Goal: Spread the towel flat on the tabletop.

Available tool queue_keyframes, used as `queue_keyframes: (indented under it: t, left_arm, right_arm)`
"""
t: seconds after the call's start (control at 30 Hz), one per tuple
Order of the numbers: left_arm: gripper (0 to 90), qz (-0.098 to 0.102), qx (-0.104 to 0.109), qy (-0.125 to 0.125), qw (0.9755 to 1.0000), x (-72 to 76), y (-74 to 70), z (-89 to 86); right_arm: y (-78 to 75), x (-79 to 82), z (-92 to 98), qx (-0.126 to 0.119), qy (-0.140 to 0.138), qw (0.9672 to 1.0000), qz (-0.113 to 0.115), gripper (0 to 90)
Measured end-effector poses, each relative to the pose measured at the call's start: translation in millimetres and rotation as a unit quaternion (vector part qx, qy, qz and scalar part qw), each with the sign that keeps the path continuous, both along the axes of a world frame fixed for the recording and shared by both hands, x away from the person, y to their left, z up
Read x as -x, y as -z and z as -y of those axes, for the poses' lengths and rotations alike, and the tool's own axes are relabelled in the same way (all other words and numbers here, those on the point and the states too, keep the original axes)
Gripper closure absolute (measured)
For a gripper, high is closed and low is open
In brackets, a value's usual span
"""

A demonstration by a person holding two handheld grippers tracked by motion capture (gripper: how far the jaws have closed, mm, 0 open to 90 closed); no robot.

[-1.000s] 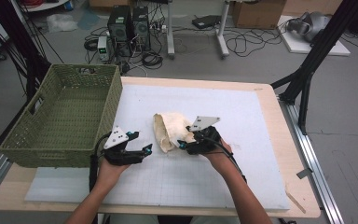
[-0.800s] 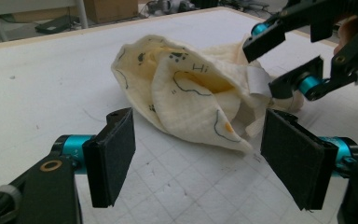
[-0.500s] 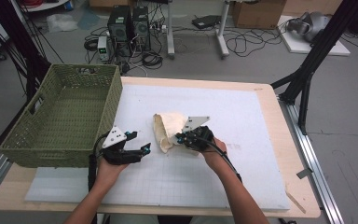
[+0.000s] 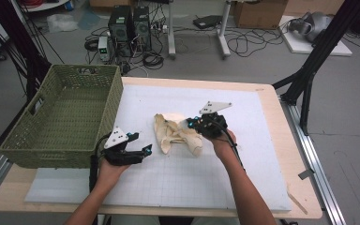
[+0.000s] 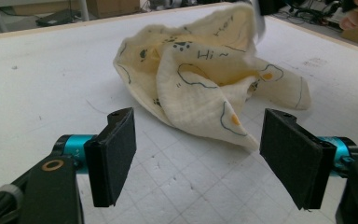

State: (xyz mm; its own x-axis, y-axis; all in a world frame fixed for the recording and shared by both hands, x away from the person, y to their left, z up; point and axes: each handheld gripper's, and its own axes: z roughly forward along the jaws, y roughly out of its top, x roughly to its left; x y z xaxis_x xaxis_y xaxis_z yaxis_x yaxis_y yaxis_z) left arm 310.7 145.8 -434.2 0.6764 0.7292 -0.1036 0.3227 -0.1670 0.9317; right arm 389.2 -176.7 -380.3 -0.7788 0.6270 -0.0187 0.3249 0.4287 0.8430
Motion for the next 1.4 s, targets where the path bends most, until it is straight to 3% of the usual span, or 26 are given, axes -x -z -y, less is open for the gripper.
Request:
queue_keyframes:
  t: [0.1,0.23,0.3,0.43,0.47,0.6,0.7,0.83,1.03,1.13,1.27,1.4]
  left_arm:
    - [27.4,0.001,0.000,0.003,1.0000,-0.6,0.4,0.4]
    - [27.5,-0.001,-0.002,0.005,1.0000,-0.9,1.0,1.2]
    - [27.5,-0.001,-0.002,0.005,1.0000,-1.2,1.2,1.4]
    - [27.6,-0.002,-0.003,0.005,1.0000,-1.1,1.3,1.5]
    - [27.6,-0.002,-0.003,0.005,1.0000,-0.9,1.2,1.4]
    - [27.6,-0.004,-0.002,0.007,1.0000,-0.7,1.4,1.6]
    - [27.6,-0.004,0.000,0.007,1.0000,-0.3,1.1,1.5]
    - [27.6,-0.006,0.003,0.007,1.0000,-0.1,0.3,1.6]
    - [27.6,-0.007,0.001,0.008,0.9999,0.2,0.4,3.2]
    - [27.6,-0.009,0.003,0.007,0.9999,0.0,0.2,2.5]
    - [27.8,-0.007,0.009,0.005,0.9999,0.4,-0.9,2.3]
    - [28.0,-0.005,0.014,0.000,0.9999,-0.7,-0.9,1.2]
  right_arm:
    - [0.8,-14.4,6.7,0.005,0.036,0.9994,-0.003,88.7]
    - [5.7,-36.5,11.0,0.032,0.083,0.9960,-0.015,88.2]
    - [7.4,-45.2,13.3,0.031,0.099,0.9944,-0.021,87.6]
    - [13.1,-60.1,17.8,0.070,0.149,0.9861,-0.024,88.6]
    - [14.4,-62.8,22.0,0.067,0.172,0.9825,-0.026,89.2]
    - [17.8,-64.4,34.8,0.010,0.226,0.9733,-0.040,87.4]
    - [17.4,-61.1,37.8,-0.019,0.242,0.9695,-0.034,71.5]
    - [13.7,-51.3,41.6,-0.028,0.233,0.9721,-0.014,66.5]
    - [13.9,-24.4,48.1,-0.008,0.191,0.9816,0.003,60.2]
    - [18.0,-5.9,52.1,-0.001,0.183,0.9831,0.010,59.0]
    - [32.2,18.2,55.5,-0.003,0.170,0.9854,-0.010,55.9]
    - [49.0,29.6,53.7,-0.001,0.161,0.9860,-0.044,54.4]
